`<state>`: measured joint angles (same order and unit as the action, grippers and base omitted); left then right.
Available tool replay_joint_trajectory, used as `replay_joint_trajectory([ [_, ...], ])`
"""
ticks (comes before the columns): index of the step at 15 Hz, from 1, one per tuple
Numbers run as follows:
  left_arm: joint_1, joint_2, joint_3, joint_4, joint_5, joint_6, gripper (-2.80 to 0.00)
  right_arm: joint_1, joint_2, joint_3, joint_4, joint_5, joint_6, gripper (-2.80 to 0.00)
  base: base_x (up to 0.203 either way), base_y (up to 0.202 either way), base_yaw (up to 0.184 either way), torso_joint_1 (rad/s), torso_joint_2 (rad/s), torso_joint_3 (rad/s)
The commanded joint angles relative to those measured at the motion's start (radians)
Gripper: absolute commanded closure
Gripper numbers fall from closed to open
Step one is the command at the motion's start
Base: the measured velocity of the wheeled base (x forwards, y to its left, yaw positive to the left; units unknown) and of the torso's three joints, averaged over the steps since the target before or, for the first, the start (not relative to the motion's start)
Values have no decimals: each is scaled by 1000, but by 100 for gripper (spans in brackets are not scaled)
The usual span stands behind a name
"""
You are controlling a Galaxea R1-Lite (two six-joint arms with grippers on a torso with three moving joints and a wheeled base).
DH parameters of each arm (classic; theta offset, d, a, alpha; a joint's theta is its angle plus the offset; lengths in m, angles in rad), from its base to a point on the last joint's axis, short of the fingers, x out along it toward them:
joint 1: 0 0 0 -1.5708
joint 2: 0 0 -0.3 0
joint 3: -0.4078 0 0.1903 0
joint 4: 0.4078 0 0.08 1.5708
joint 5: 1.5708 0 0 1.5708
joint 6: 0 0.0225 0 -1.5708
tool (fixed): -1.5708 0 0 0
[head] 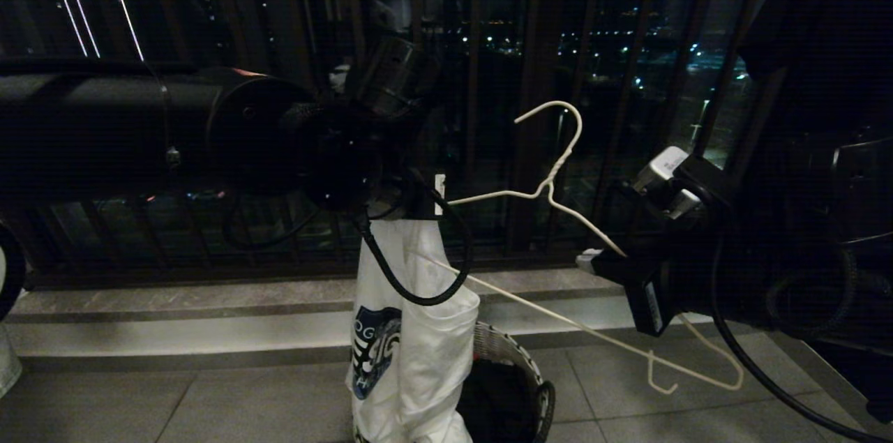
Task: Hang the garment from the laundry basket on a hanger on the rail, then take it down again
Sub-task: Hang the clothes on the clothes rack
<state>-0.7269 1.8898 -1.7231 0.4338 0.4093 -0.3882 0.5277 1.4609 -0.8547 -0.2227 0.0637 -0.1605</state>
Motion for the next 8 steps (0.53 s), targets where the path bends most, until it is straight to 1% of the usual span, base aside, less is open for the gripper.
replay_joint_trajectory([
  [1, -44, -39, -5, 5, -50, -43, 0, 0, 11, -4, -56, -7, 30, 0, 0, 0, 0, 0, 0, 0],
  [3, -82, -51, -8, 32, -62, -75, 0, 7, 24, -4, -97, -10, 62, 0, 0, 0, 0, 0, 0, 0],
  [6, -110, -54, -41, 37, -64, -150, 0, 38, 25, 0, -169, -10, 123, 0, 0, 0, 0, 0, 0, 0],
  [7, -124, -61, -47, 37, -64, -166, 0, 49, 25, 0, -191, -10, 133, 0, 0, 0, 0, 0, 0, 0],
  [8, -130, -64, -54, 37, -64, -167, 0, 60, 26, 0, -216, -10, 143, 0, 0, 0, 0, 0, 0, 0],
])
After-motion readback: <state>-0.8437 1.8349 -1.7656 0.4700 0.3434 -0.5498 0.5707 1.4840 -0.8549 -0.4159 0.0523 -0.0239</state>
